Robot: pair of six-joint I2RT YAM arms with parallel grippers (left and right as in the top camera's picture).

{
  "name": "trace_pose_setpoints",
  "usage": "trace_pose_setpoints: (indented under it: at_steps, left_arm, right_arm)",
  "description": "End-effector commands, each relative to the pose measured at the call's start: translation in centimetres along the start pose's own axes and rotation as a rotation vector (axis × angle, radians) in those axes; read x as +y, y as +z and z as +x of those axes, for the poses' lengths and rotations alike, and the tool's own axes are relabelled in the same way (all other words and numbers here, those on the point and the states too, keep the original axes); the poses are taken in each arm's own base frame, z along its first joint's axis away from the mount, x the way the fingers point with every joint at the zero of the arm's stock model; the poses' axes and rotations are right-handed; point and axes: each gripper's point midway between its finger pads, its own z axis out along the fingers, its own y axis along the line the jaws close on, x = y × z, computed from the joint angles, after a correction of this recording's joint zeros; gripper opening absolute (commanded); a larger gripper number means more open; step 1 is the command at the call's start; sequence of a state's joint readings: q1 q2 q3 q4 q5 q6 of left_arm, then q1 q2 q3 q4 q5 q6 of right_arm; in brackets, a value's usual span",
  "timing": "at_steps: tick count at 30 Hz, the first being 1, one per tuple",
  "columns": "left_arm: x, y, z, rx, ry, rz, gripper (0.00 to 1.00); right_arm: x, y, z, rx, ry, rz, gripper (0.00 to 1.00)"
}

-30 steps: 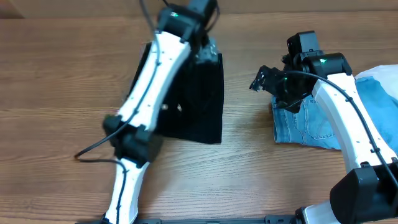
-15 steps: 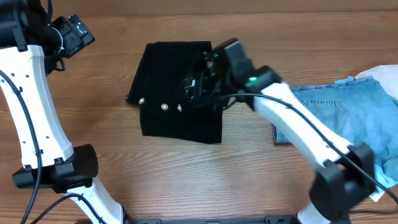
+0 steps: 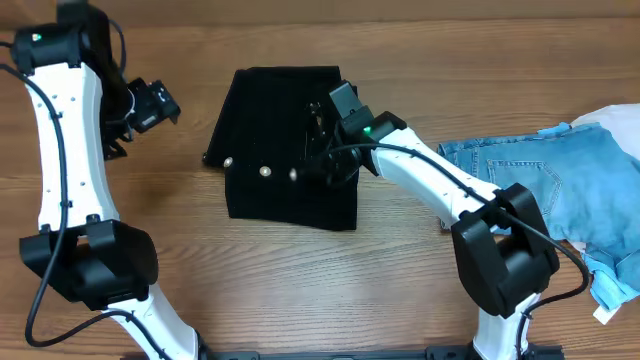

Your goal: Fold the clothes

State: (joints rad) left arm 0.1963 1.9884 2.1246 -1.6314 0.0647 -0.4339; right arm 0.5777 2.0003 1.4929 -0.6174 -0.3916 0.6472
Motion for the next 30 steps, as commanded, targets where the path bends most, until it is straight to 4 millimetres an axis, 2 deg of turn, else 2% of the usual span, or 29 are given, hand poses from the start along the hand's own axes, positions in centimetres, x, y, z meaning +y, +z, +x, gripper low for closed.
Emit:
trace_pose_setpoints:
  at_steps: [1, 4, 6, 10, 12, 18, 22, 24, 25, 27, 30]
  left_arm:
    - [-0.2, 0.7, 0.3, 0.021, 0.022, -0.001, 1.0]
    - [-0.2, 0.7, 0.4, 0.022, 0.022, -0.001, 1.0]
    - [-0.3, 0.7, 0.3, 0.018, 0.022, 0.0, 1.0]
    - [-0.5, 0.7, -0.2, -0.001, 0.023, 0.009, 1.0]
    - [-0.6, 0.7, -0.2, -0.002, 0.025, 0.01, 1.0]
    - [-0.5, 0.7, -0.1, 0.001, 0.026, 0.008, 1.0]
    - [-1.1, 0.8, 0.3, 0.007, 0.043, 0.007, 1.0]
    - [-1.3, 0.8, 0.4, 0.007, 0.05, 0.008, 1.0]
    - [-1.4, 0.8, 0.5, 0.007, 0.052, 0.008, 1.0]
    - [-1.6, 0.8, 0.6, 0.011, 0.058, 0.007, 1.0]
    - [-2.0, 0.8, 0.8, 0.011, 0.069, 0.007, 1.0]
  right_arm:
    - [-0.7, -0.7, -1.2, -0.023, 0.014, 0.033, 0.04]
    - [-2.8, -2.5, -2.7, -0.06, 0.061, 0.14, 0.04]
    - [-4.2, -4.4, -3.7, -0.088, 0.068, 0.239, 0.04]
    - [-3.8, -7.5, -4.5, -0.107, 0.03, 0.323, 0.04]
    - [-4.2, -7.9, -4.1, -0.094, 0.044, 0.349, 0.04]
    - [-8.3, -9.2, -3.8, -0.129, 0.079, 0.553, 0.04]
    - [-10.6, -9.1, -3.7, -0.137, 0.093, 0.619, 0.04]
    - [-11.6, -9.7, -4.1, -0.164, 0.093, 0.673, 0.13]
    - [-12.1, -10.1, -4.4, -0.182, 0.088, 0.707, 0.27]
    - [-13.0, -10.9, -4.7, -0.209, 0.084, 0.764, 0.43]
    - [-14.0, -11.7, -4.9, -0.217, 0.096, 0.803, 0.54]
